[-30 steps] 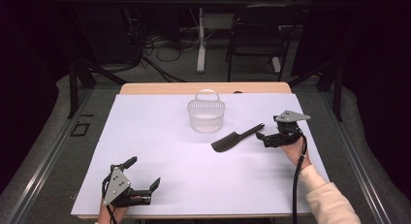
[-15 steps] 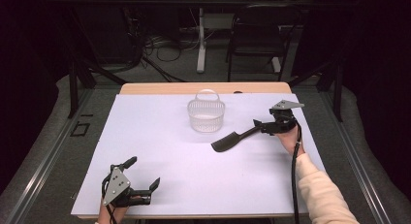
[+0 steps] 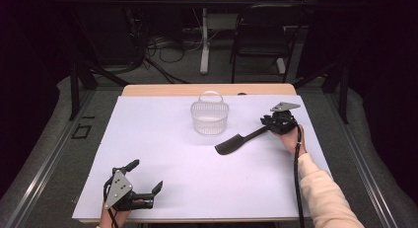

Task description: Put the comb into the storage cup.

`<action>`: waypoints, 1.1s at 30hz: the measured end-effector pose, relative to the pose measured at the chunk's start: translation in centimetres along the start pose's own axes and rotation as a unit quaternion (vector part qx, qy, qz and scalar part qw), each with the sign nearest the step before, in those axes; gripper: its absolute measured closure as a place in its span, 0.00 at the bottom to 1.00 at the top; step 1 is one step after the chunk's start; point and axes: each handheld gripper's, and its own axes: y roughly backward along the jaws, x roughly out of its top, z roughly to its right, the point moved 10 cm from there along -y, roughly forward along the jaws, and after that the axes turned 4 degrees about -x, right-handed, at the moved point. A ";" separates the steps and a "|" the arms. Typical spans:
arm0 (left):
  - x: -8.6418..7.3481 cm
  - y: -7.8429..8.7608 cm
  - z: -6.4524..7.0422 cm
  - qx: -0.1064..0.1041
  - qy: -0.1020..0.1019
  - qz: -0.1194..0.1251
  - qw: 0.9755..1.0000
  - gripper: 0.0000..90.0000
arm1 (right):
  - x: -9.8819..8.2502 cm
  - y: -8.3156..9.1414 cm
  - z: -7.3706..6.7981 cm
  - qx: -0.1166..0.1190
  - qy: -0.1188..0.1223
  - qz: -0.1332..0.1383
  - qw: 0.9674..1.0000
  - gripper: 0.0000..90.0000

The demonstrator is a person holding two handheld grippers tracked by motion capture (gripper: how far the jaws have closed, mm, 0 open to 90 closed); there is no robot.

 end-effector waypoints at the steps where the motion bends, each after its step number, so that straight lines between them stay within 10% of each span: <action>1: 0.0 0.0 0.0 0.000 -0.001 0.001 1.000 0.00 | -0.1 -0.1 -0.1 -0.001 0.003 -0.006 1.000 0.95; 10: 0.0 0.0 0.0 0.002 0.001 0.000 1.000 0.00 | -1.0 -1.3 0.0 -0.029 0.046 -0.040 0.998 1.00; 33: -0.1 0.0 0.0 0.000 -0.001 -0.001 1.000 0.00 | -2.4 -1.5 0.0 -0.027 0.058 -0.087 0.994 1.00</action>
